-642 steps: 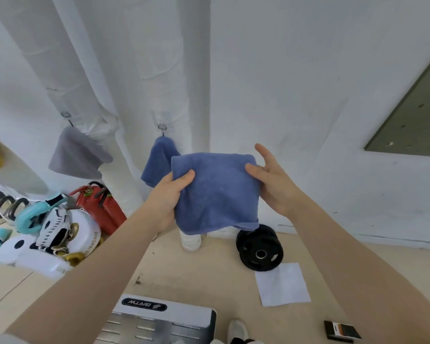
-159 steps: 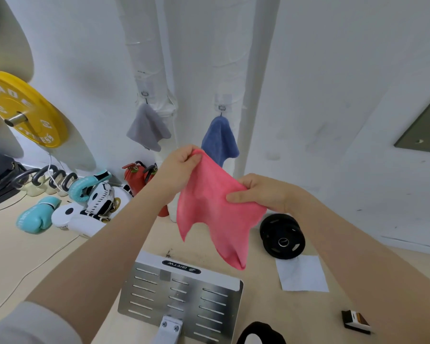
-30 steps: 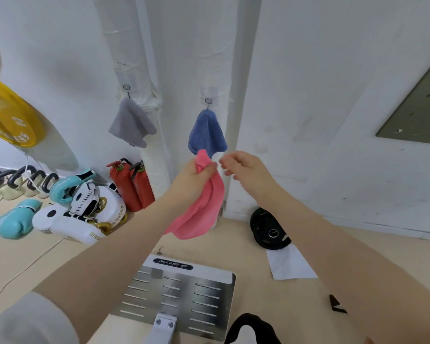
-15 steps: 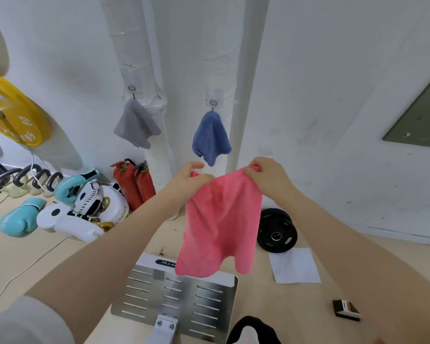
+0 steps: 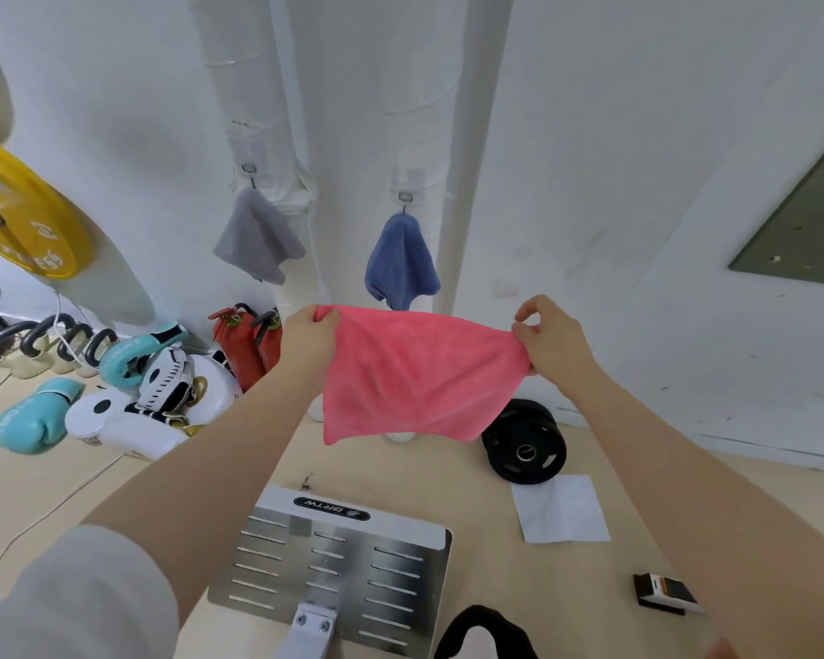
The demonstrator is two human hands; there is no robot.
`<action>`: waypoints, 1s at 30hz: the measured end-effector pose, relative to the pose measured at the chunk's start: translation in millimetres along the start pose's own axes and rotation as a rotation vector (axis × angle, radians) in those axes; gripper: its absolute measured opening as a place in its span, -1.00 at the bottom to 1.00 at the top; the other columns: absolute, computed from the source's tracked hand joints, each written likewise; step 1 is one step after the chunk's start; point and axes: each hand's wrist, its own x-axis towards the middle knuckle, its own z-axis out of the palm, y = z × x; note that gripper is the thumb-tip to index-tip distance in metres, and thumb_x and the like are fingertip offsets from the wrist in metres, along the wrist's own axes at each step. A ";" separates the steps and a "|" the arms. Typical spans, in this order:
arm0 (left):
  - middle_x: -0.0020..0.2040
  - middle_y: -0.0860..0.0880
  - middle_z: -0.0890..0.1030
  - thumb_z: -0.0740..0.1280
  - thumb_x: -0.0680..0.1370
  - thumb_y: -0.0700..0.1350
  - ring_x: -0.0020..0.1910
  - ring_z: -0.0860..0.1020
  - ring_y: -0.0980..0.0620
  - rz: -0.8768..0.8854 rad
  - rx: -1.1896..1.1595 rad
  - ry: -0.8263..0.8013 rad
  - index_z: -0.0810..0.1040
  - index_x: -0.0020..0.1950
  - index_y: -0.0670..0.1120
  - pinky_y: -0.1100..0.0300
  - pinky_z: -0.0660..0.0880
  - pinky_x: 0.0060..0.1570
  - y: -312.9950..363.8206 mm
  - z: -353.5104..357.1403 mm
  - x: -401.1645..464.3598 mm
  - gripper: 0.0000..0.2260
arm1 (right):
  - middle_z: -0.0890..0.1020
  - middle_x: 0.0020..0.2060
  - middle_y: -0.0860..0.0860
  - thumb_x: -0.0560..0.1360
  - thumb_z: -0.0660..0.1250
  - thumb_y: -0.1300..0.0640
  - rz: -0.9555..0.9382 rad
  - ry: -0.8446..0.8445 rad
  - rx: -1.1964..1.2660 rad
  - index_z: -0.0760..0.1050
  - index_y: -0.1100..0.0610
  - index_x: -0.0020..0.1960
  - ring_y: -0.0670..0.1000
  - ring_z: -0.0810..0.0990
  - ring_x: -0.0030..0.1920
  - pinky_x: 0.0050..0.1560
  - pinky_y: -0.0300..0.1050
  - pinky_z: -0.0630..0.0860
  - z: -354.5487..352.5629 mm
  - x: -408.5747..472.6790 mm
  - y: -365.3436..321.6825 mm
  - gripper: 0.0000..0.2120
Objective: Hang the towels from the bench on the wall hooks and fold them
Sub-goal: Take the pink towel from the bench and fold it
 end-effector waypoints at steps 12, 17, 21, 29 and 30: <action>-0.32 0.01 0.64 0.39 0.47 -0.20 -0.42 0.57 0.16 0.061 -0.335 -0.428 0.56 -0.12 -0.07 0.36 0.48 -0.41 25.6 35.2 -53.5 -0.95 | 0.63 -0.27 0.05 0.44 0.31 0.28 -0.211 -0.467 0.266 0.58 0.04 -0.07 -0.09 0.58 -0.19 -0.02 -0.20 0.52 -2.8 -48.2 -63.5 -0.82; -0.39 0.02 0.63 0.32 0.52 -0.25 -0.47 0.52 0.14 0.024 -0.446 -0.489 0.55 -0.11 -0.09 0.34 0.46 -0.44 24.0 31.1 -59.9 -0.93 | 0.56 -0.37 -0.12 0.44 0.36 0.19 -0.385 -0.205 0.001 0.60 0.10 -0.06 -0.20 0.53 -0.27 -0.08 -0.38 0.41 1.7 -47.2 -60.1 -0.91; -0.36 0.04 0.63 0.26 0.56 -0.24 -0.43 0.53 0.15 0.025 -0.420 -0.511 0.55 -0.11 -0.05 0.33 0.46 -0.45 24.0 32.3 -64.9 -0.87 | 0.41 -0.24 -0.12 0.45 0.38 0.08 -0.483 -0.133 -0.093 0.62 0.13 -0.08 -0.14 0.41 -0.21 -0.13 -0.41 0.32 7.7 -44.2 -59.4 -0.87; -0.16 -0.03 0.62 0.19 0.59 -0.13 -0.15 0.55 0.08 0.097 -0.493 -0.599 0.61 -0.05 -0.06 0.26 0.49 -0.15 26.3 30.5 -72.0 -0.81 | 0.44 -0.40 -0.16 0.45 0.34 -0.06 -0.438 0.106 -0.198 0.51 0.07 -0.21 -0.07 0.45 -0.24 -0.01 -0.08 0.42 12.3 -45.8 -61.8 -0.80; -0.19 0.02 0.65 0.23 0.58 -0.13 -0.16 0.58 0.12 0.153 -0.426 -0.596 0.61 -0.04 -0.04 0.29 0.51 -0.12 26.3 29.1 -72.0 -0.85 | 0.42 -0.44 -0.16 0.45 0.35 -0.07 -0.429 0.122 -0.172 0.50 0.07 -0.24 -0.08 0.44 -0.29 -0.06 -0.11 0.41 12.4 -46.2 -61.7 -0.78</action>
